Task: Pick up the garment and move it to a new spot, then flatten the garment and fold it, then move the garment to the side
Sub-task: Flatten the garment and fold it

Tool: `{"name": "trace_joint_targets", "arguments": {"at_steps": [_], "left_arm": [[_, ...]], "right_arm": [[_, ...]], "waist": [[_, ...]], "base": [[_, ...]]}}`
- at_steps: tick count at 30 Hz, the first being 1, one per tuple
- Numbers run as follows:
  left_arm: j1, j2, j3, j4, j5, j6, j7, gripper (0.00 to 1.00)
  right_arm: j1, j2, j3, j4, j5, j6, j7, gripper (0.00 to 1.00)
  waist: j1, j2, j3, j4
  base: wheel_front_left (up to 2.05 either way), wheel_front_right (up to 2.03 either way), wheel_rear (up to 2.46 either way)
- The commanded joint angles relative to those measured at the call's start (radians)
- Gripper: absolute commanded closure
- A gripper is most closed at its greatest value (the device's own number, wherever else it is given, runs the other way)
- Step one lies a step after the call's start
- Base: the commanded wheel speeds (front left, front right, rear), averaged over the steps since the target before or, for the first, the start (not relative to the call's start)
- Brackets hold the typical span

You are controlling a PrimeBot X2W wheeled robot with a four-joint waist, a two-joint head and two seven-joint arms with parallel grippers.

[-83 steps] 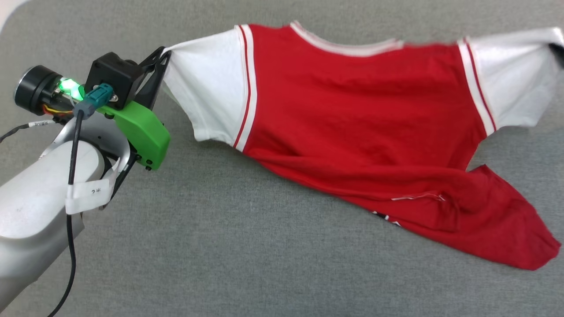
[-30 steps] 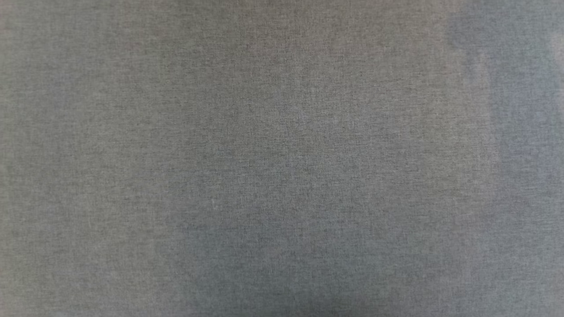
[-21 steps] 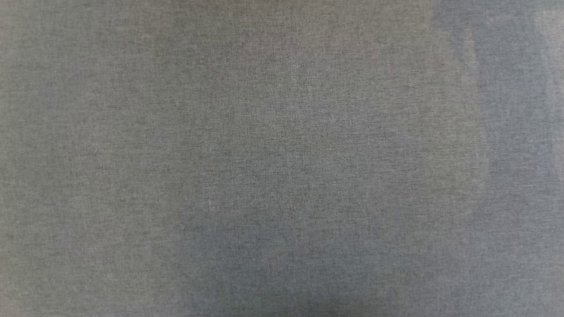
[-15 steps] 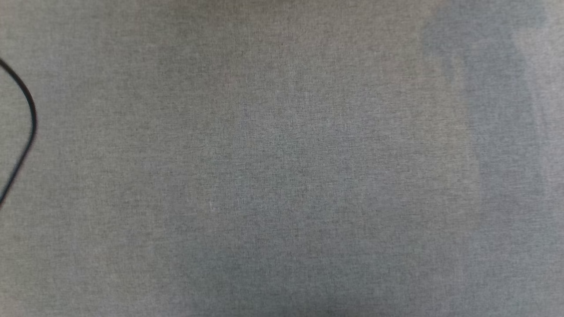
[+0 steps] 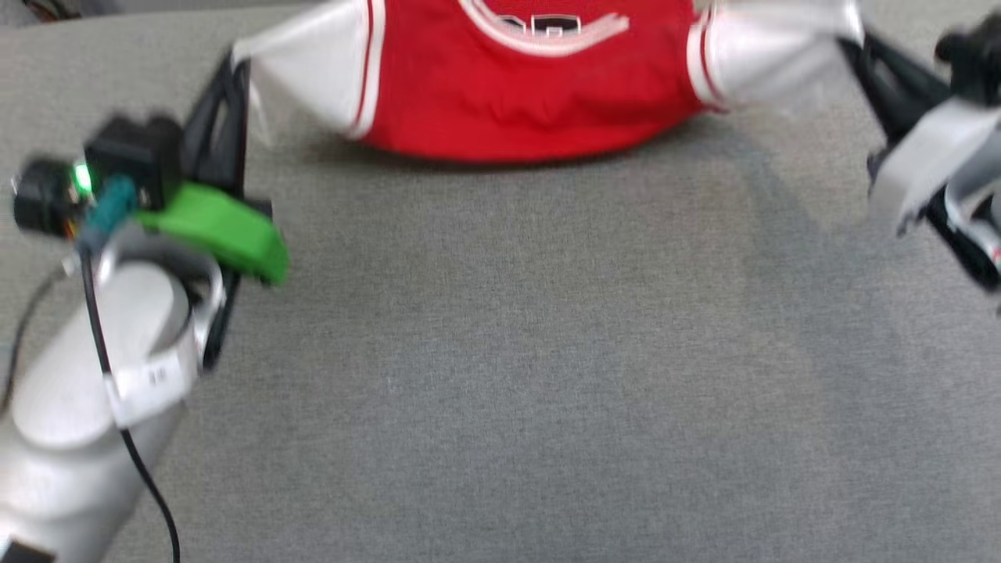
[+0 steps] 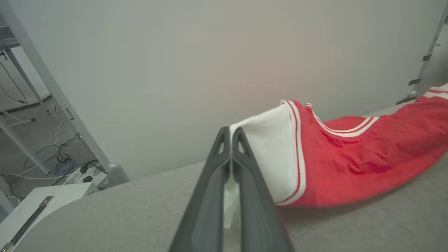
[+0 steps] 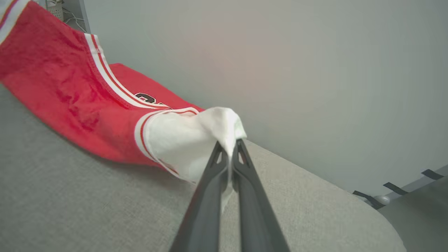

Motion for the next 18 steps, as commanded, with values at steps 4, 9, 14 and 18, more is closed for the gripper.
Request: {"name": "trace_joint_targets", "arguments": {"at_steps": [4, 9, 14, 18], "left_arm": [[0.207, 0.004, 0.037, -0.040, -0.013, 0.027, -0.006, 1.00], [0.416, -0.010, 0.059, -0.042, -0.002, 0.033, -0.006, 1.00], [0.583, -0.052, 0.103, -0.012, 0.003, 0.041, -0.006, 1.00], [0.686, -0.095, 0.159, 0.003, 0.004, 0.033, -0.006, 1.00]], "right_arm": [[0.202, -0.045, -0.027, -0.058, 0.030, -0.001, 0.009, 1.00], [0.430, -0.051, -0.089, -0.086, 0.030, -0.001, 0.019, 1.00], [0.630, -0.029, -0.180, -0.067, 0.009, -0.001, 0.009, 1.00], [0.766, -0.002, -0.264, -0.053, -0.012, -0.001, 0.001, 1.00]], "waist": [[0.0001, 0.0000, -0.111, 0.013], [0.0001, 0.0000, -0.166, 0.017], [0.0001, 0.0000, -0.217, 0.025], [0.0001, 0.0000, -0.252, 0.032]], "base": [[0.00, 0.00, 0.00], [0.00, 0.00, 0.00], [0.00, 0.00, 0.00], [0.00, 0.00, 0.00]]}}
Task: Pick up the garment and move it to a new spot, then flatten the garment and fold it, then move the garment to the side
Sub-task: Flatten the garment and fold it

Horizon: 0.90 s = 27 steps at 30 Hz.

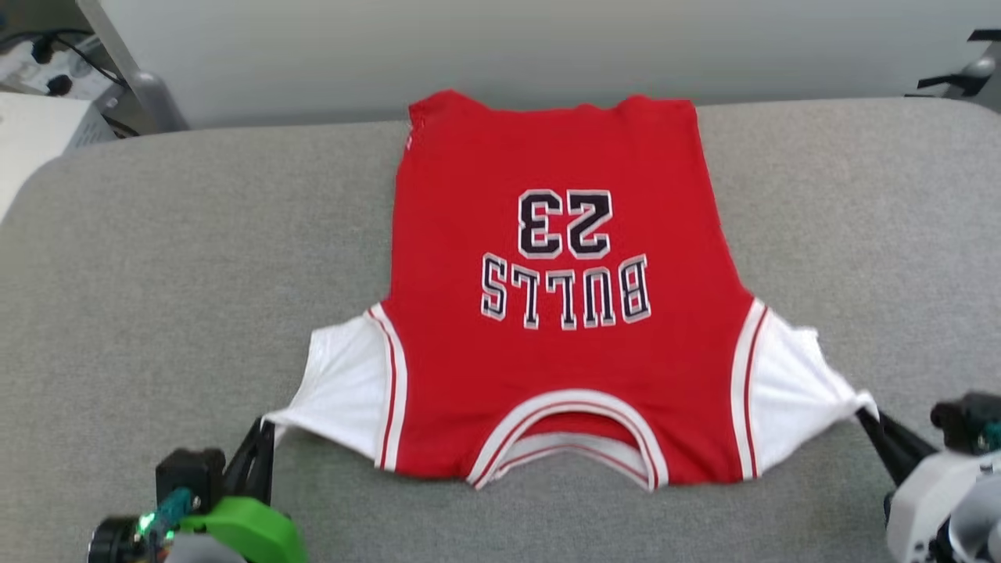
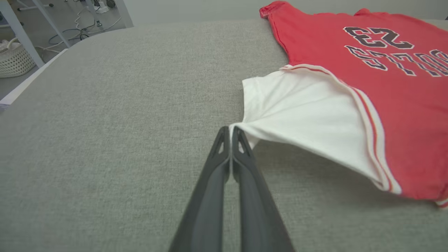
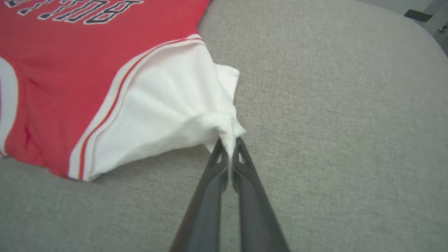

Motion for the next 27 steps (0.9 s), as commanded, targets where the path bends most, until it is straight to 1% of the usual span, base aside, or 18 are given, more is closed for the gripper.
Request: {"name": "trace_joint_targets", "arguments": {"at_steps": [1, 7, 10, 13, 18, 19, 20, 21, 25, 27], "left_arm": [[0.044, -0.009, 0.025, 0.004, 0.002, 0.000, -0.006, 1.00], [0.184, -0.055, 0.096, 0.006, 0.024, -0.011, -0.006, 1.00], [0.236, -0.078, 0.126, 0.008, 0.034, -0.026, -0.006, 1.00], [0.266, -0.095, 0.144, 0.015, 0.052, -0.040, -0.006, 1.00], [0.260, -0.124, 0.161, 0.022, 0.094, -0.067, -0.006, 1.00], [0.254, -0.128, 0.163, 0.022, 0.102, -0.071, -0.006, 1.00], [0.248, -0.134, 0.166, 0.021, 0.110, -0.076, -0.006, 1.00], [0.243, -0.138, 0.168, 0.020, 0.118, -0.079, -0.006, 1.00], [0.220, -0.161, 0.178, 0.009, 0.150, -0.090, -0.006, 1.00], [0.212, -0.172, 0.191, -0.003, 0.166, -0.087, -0.006, 1.00]], "right_arm": [[0.043, 0.010, -0.023, 0.002, -0.009, -0.001, -0.004, 1.00], [0.215, 0.037, -0.123, -0.029, -0.021, -0.001, 0.028, 1.00], [0.296, 0.042, -0.174, -0.059, -0.020, -0.001, 0.062, 1.00], [0.348, 0.042, -0.207, -0.087, -0.040, -0.001, 0.088, 1.00], [0.378, 0.079, -0.273, -0.139, -0.067, -0.001, 0.112, 1.00], [0.378, 0.085, -0.283, -0.147, -0.073, -0.001, 0.119, 0.67], [0.376, 0.091, -0.294, -0.159, -0.084, -0.001, 0.125, 0.18], [0.373, 0.095, -0.304, -0.171, -0.095, -0.001, 0.126, 0.00], [0.353, 0.107, -0.355, -0.233, -0.133, -0.001, 0.135, 0.00], [0.323, 0.104, -0.374, -0.283, -0.149, -0.001, 0.147, 0.00]], "waist": [[0.0001, -0.0001, -0.039, 0.010], [0.0001, -0.0001, -0.072, 0.017], [0.0001, -0.0001, -0.080, 0.022], [0.0001, -0.0001, -0.085, 0.024], [0.0001, -0.0001, -0.083, 0.028], [0.0001, -0.0001, -0.081, 0.028], [0.0001, -0.0001, -0.079, 0.028], [0.0001, -0.0001, -0.077, 0.028], [0.0001, -0.0001, -0.063, 0.029], [0.0001, -0.0001, -0.046, 0.024]], "base": [[0.00, 0.00, 0.00], [0.00, 0.00, 0.00], [0.00, 0.00, 0.00], [0.00, 0.00, 0.00], [0.00, 0.00, 0.00], [0.00, 0.00, 0.00], [0.00, 0.00, 0.00], [0.00, 0.00, 0.00], [0.00, 0.00, 0.00], [0.00, 0.00, 0.00]]}}
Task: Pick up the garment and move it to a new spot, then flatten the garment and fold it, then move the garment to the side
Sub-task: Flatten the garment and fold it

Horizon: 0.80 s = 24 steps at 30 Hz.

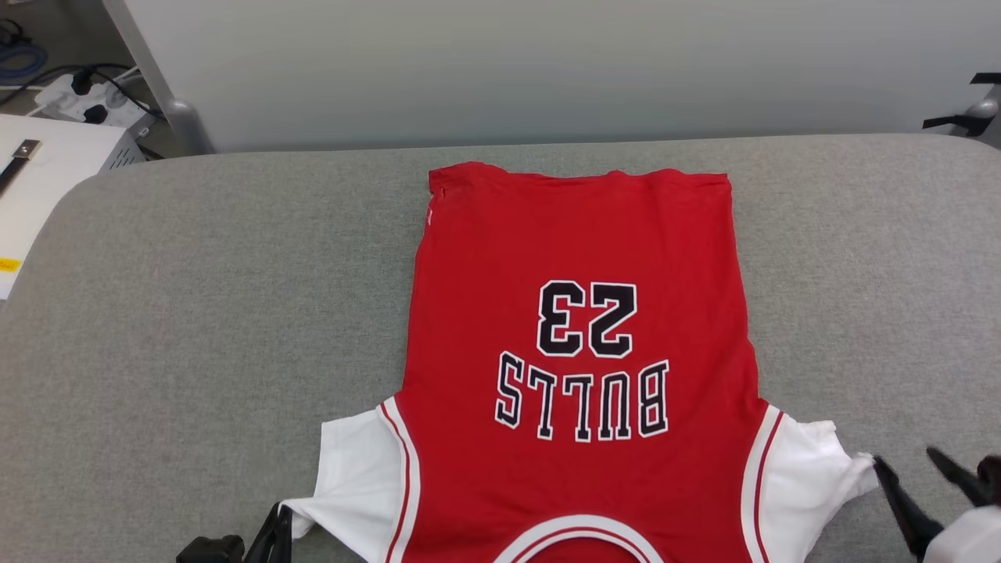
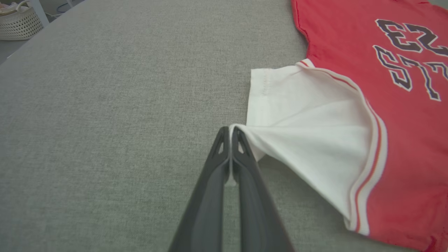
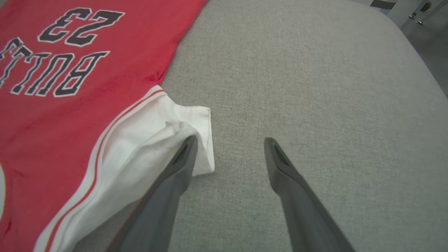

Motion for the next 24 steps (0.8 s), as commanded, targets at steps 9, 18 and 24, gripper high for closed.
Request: {"name": "trace_joint_targets", "arguments": {"at_steps": [9, 18, 24], "left_arm": [[-0.104, -0.047, 0.036, -0.101, 0.107, -0.014, -0.006, 1.00], [-0.212, -0.110, 0.025, -0.174, 0.184, -0.043, -0.006, 1.00], [-0.247, -0.152, 0.028, -0.220, 0.231, -0.056, -0.006, 1.00]], "right_arm": [[-0.427, -0.081, -0.085, -0.237, -0.023, -0.001, 0.197, 0.00], [-0.819, -0.194, 0.020, -0.123, 0.183, -0.001, 0.657, 0.00], [-1.017, -0.220, 0.099, -0.012, 0.256, -0.001, 0.939, 0.00]], "waist": [[0.0001, 0.0000, 0.165, 0.070], [0.0001, 0.0000, 0.343, 0.177], [0.0001, 0.0000, 0.439, 0.222]], "base": [[0.00, 0.00, 0.00], [0.00, 0.00, 0.00], [0.00, 0.00, 0.00]]}}
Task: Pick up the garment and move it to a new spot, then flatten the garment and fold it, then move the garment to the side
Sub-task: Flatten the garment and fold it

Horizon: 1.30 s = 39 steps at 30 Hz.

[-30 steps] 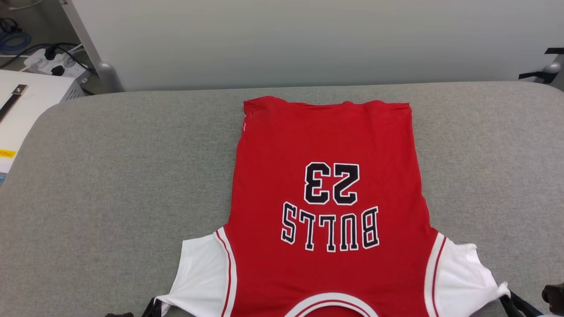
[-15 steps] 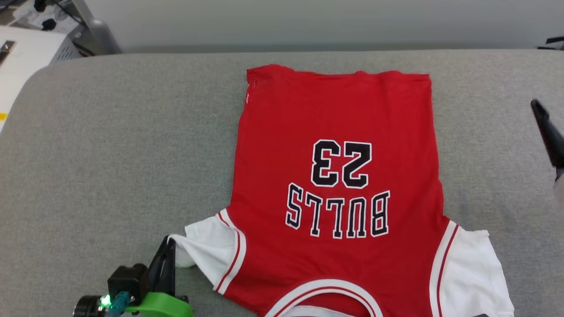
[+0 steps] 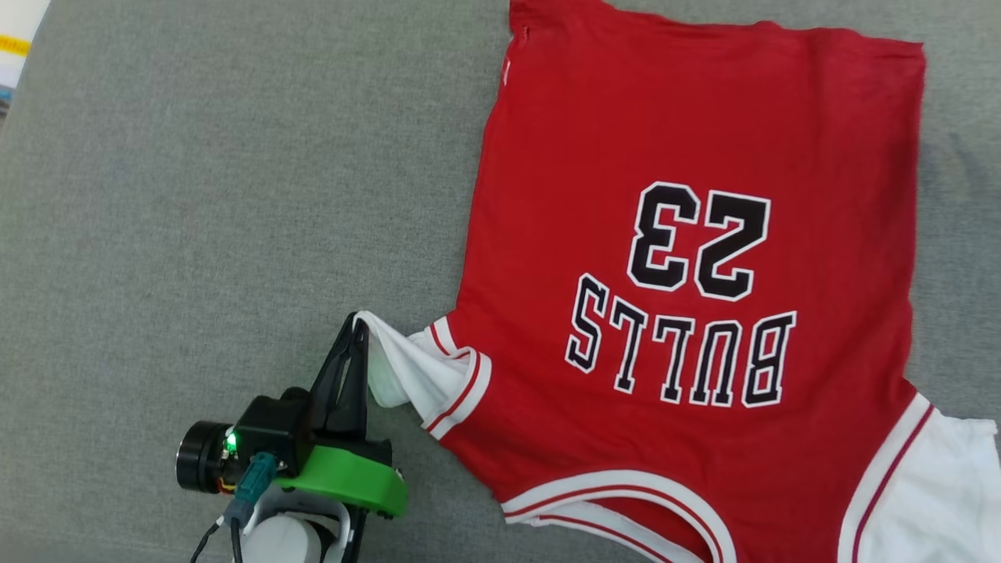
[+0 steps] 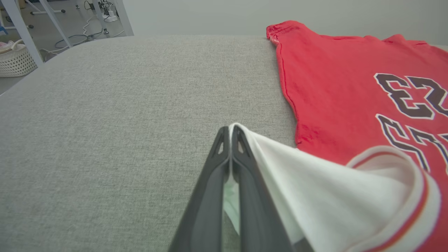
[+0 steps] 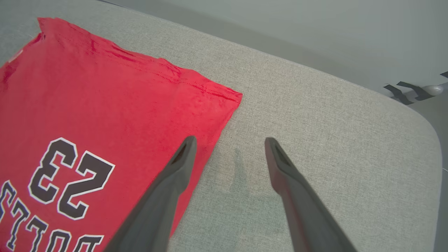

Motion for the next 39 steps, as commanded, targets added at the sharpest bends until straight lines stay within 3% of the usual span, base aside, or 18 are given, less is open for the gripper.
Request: {"name": "trace_joint_targets", "arguments": {"at_steps": [1, 7, 18, 19, 20, 29, 39], "left_arm": [[-0.025, -0.013, 0.003, -0.013, 0.014, -0.007, -0.006, 1.00], [-0.071, -0.070, 0.014, -0.056, 0.064, -0.040, -0.006, 1.00], [-0.087, -0.099, 0.026, -0.081, 0.104, -0.062, -0.006, 1.00], [-0.087, -0.099, 0.028, -0.080, 0.108, -0.064, -0.006, 1.00], [-0.087, -0.100, 0.030, -0.079, 0.111, -0.066, -0.006, 1.00], [-0.045, -0.106, 0.056, -0.050, 0.127, -0.078, -0.006, 1.00], [0.037, -0.093, 0.074, -0.023, 0.136, -0.079, -0.006, 1.00]], "right_arm": [[-0.047, -0.005, 0.013, 0.022, -0.007, -0.001, 0.033, 0.00], [-0.220, 0.007, 0.066, 0.186, -0.111, -0.001, 0.112, 0.00], [-0.135, 0.004, 0.145, 0.290, -0.095, -0.001, 0.095, 0.00], [-0.135, -0.002, 0.149, 0.292, -0.092, -0.001, 0.086, 0.88], [-0.137, -0.007, 0.153, 0.294, -0.092, -0.001, 0.079, 1.00], [-0.190, -0.062, 0.219, 0.247, -0.072, -0.001, -0.173, 1.00], [-0.058, -0.193, 0.299, 0.118, 0.010, -0.001, -0.382, 1.00]], "waist": [[-0.0002, -0.0001, 0.117, 0.084], [-0.0002, -0.0001, 0.242, 0.134], [-0.0002, -0.0001, 0.280, 0.147], [-0.0002, -0.0001, 0.276, 0.145], [-0.0002, -0.0001, 0.271, 0.143], [-0.0002, -0.0001, 0.126, 0.094], [-0.0002, -0.0001, -0.060, 0.026]], "base": [[0.00, 0.00, 0.00], [0.00, 0.00, 0.00], [0.00, 0.00, 0.00], [0.00, 0.00, 0.00], [0.00, 0.00, 0.00], [0.00, 0.00, 0.00], [0.00, 0.00, 0.00]]}}
